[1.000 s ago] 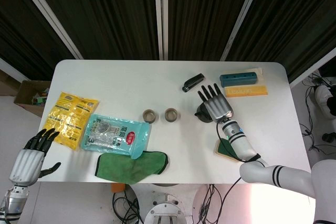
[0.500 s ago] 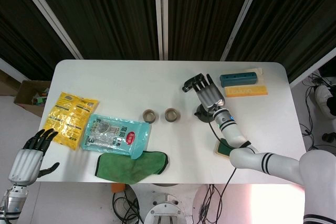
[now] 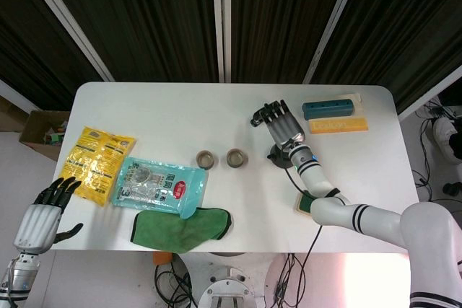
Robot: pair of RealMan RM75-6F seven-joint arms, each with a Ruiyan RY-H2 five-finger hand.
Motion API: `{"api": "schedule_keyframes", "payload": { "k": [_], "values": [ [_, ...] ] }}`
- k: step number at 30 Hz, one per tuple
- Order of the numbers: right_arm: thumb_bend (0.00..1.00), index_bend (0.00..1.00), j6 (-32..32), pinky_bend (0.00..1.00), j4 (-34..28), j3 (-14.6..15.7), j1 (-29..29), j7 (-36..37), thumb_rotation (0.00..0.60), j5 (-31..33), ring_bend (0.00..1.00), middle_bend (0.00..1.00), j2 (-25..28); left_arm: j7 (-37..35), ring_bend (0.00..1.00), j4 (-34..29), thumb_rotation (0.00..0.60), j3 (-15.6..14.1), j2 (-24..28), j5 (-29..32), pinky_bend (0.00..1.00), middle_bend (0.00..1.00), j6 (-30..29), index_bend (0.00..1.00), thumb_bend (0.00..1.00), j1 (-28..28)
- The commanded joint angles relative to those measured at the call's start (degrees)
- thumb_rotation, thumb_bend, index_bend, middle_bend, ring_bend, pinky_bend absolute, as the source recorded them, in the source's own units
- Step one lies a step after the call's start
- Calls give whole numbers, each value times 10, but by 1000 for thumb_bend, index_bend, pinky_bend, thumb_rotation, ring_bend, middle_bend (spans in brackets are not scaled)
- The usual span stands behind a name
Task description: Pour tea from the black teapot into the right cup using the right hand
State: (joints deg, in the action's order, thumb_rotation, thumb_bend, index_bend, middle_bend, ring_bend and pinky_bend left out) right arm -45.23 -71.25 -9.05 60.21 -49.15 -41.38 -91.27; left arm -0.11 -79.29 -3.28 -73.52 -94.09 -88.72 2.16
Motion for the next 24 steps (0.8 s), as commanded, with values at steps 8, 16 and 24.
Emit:
{"api": "schedule_keyframes", "payload": {
  "k": [8, 16, 24],
  "values": [
    [117, 0, 20, 0, -119, 23, 0, 10, 600, 33, 0, 0, 105, 4, 73, -3, 600, -1, -1, -3, 230, 94, 2, 135, 129, 1],
    [34, 0, 56, 0, -200, 55, 29, 14, 600, 108, 0, 0, 185, 13, 73, -8, 600, -3, -1, -7, 230, 94, 4, 135, 129, 4],
    [0, 0, 93, 0, -163, 63, 42, 68, 600, 93, 0, 67, 168, 23, 73, -20, 600, -3, 5, -7, 230, 94, 4, 140, 129, 4]
  ]
}}
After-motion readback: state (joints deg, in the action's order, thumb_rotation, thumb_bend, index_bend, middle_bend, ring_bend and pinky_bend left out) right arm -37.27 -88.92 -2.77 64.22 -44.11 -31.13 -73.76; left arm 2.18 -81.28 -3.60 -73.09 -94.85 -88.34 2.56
